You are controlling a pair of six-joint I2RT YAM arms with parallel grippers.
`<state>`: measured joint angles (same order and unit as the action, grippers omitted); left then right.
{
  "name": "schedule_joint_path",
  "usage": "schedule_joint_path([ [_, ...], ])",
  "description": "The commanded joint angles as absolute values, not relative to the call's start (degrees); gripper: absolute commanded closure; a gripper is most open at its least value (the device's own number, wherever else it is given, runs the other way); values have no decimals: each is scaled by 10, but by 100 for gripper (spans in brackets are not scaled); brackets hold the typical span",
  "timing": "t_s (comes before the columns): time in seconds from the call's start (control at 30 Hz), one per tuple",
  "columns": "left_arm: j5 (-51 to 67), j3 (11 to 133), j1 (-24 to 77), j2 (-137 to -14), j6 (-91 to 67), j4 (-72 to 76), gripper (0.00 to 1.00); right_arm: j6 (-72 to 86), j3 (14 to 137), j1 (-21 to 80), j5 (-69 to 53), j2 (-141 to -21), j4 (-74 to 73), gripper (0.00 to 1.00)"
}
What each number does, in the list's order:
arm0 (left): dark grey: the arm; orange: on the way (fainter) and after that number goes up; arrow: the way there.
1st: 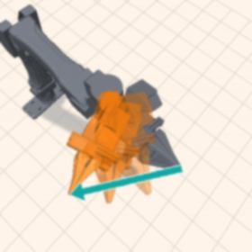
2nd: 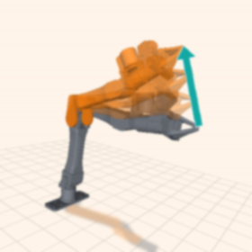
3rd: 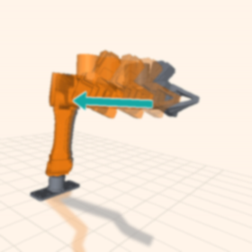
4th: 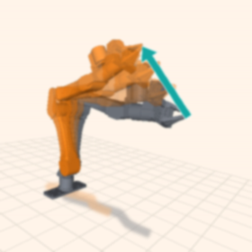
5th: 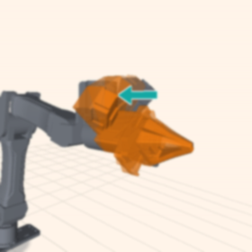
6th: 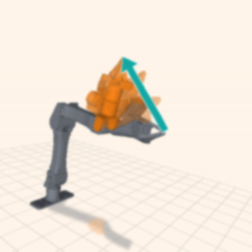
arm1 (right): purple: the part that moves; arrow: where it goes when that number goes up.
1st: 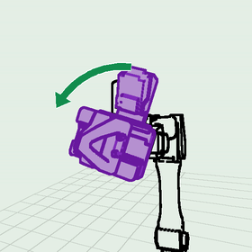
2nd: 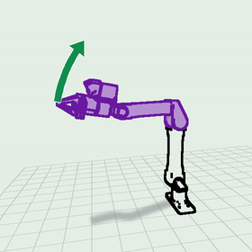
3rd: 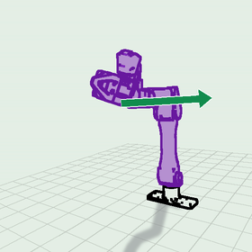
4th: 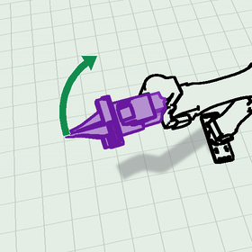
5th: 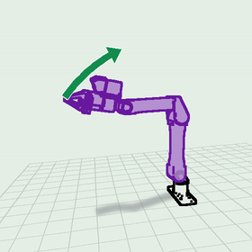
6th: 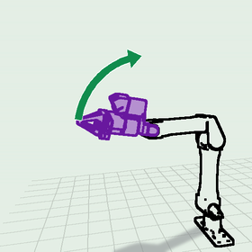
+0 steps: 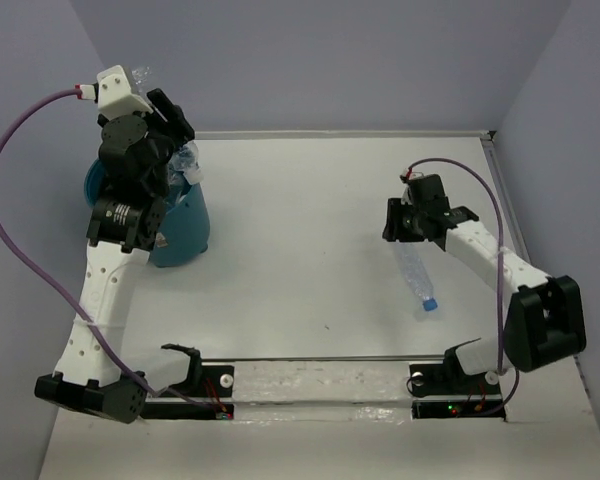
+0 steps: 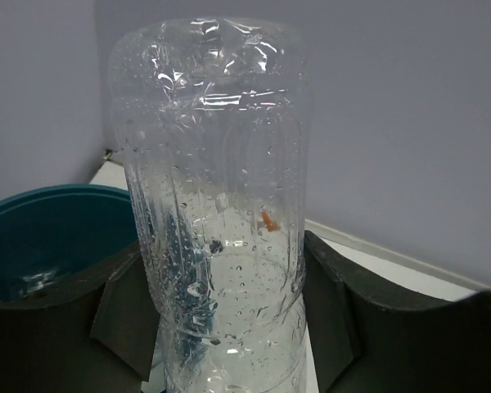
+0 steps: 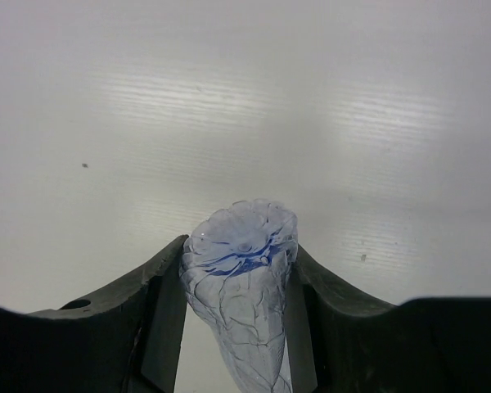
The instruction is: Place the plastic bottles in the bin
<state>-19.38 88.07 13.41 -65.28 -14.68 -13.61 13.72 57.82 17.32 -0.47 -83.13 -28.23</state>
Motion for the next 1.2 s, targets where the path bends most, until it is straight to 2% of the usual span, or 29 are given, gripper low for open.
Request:
schedule_joint_path([
  [0.0,-289,873,114,-659,-128,-142,64,149,563,177,-78,-743,-199,92],
  [0.33,-383,852,106,-658,-98,-114,64,185,535,177,-178,-621,-126,92],
  [0.57,-457,740,82,-640,-71,-21,64,231,581,231,-228,-611,-47,92],
  [0.73,-509,720,32,-639,-69,63,65,258,638,321,-228,-638,24,92],
  [0.93,-533,728,28,-670,11,157,68,274,670,363,-219,-688,86,92],
  [1.07,-540,620,28,-668,46,236,66,300,672,368,-230,-709,165,93],
  [1.17,-548,571,28,-656,44,284,61,321,709,368,-250,-736,202,93],
])
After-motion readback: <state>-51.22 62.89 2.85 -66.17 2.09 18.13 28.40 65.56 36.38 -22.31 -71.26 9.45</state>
